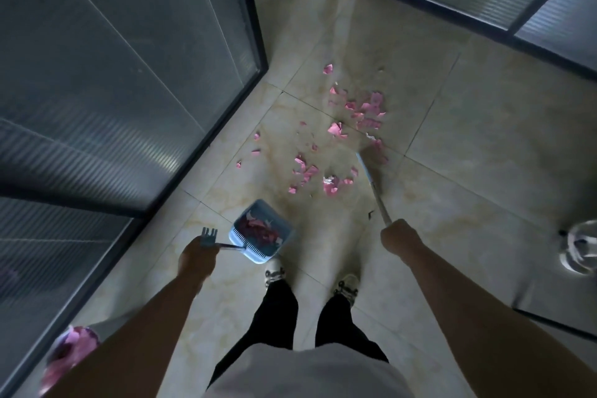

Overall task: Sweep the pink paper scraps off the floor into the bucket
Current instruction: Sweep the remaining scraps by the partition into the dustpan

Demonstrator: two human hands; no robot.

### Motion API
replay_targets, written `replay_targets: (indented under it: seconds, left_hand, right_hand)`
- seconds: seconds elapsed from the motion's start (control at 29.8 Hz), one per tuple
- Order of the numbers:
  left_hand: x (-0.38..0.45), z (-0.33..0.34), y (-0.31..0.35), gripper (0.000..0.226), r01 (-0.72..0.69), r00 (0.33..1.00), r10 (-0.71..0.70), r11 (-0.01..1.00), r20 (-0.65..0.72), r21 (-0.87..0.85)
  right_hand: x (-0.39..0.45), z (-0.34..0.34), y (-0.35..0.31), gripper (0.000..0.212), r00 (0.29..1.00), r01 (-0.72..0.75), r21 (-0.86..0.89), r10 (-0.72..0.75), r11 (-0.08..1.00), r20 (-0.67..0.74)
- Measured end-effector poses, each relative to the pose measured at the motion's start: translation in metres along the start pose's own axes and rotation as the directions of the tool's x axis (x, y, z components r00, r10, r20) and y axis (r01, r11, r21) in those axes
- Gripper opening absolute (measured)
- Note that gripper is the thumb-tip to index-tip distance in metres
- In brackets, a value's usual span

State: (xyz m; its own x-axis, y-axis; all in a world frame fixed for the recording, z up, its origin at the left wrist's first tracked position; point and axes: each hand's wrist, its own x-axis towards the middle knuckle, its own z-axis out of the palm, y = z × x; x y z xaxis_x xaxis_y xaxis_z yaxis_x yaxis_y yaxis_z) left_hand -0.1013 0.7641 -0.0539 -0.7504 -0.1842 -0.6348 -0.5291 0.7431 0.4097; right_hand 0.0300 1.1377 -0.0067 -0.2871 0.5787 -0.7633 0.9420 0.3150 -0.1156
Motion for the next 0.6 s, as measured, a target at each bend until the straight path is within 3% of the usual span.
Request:
replay_targets:
  seconds: [0.1, 0.2, 0.3, 0.44, 0.54, 0.6]
  left_hand:
    - [0.015, -0.003, 0.015, 0.019, 0.002, 1.000, -0.001, 1.000, -0.018, 0.026]
    - [0.027, -0.004, 0.030, 0.023, -0.010, 1.000, 0.010, 0.998, 0.004, 0.063]
    - [0.042, -0.005, 0.041, 0.028, -0.024, 1.000, 0.022, 0.997, 0.019, 0.072]
    - [0.053, -0.010, 0.049, 0.035, -0.013, 0.999, 0.008, 0.994, 0.050, 0.104]
    - [0.064, -0.015, 0.054, 0.036, 0.000, 0.998, -0.006, 0.995, 0.060, 0.098]
    - [0.068, -0.019, 0.055, 0.036, 0.003, 0.997, -0.012, 0.995, 0.082, 0.102]
  right_hand:
    - [-0.012, 0.006, -0.032, 0.040, 0.997, 0.070, -0.055, -0.068, 0.996, 0.043]
    - [-0.032, 0.019, -0.053, 0.036, 0.980, 0.144, -0.154, -0.120, 0.977, 0.159]
    - [-0.041, 0.030, -0.073, 0.037, 0.968, 0.206, -0.241, -0.162, 0.948, 0.190]
    - [-0.055, 0.037, -0.081, 0.034, 0.971, 0.157, -0.223, -0.109, 0.962, 0.213]
    - [-0.056, 0.021, -0.078, 0.031, 0.984, 0.092, -0.143, -0.068, 0.985, 0.167]
    - [-0.055, 0.011, -0.069, 0.029, 0.989, 0.110, -0.184, -0.089, 0.977, 0.117]
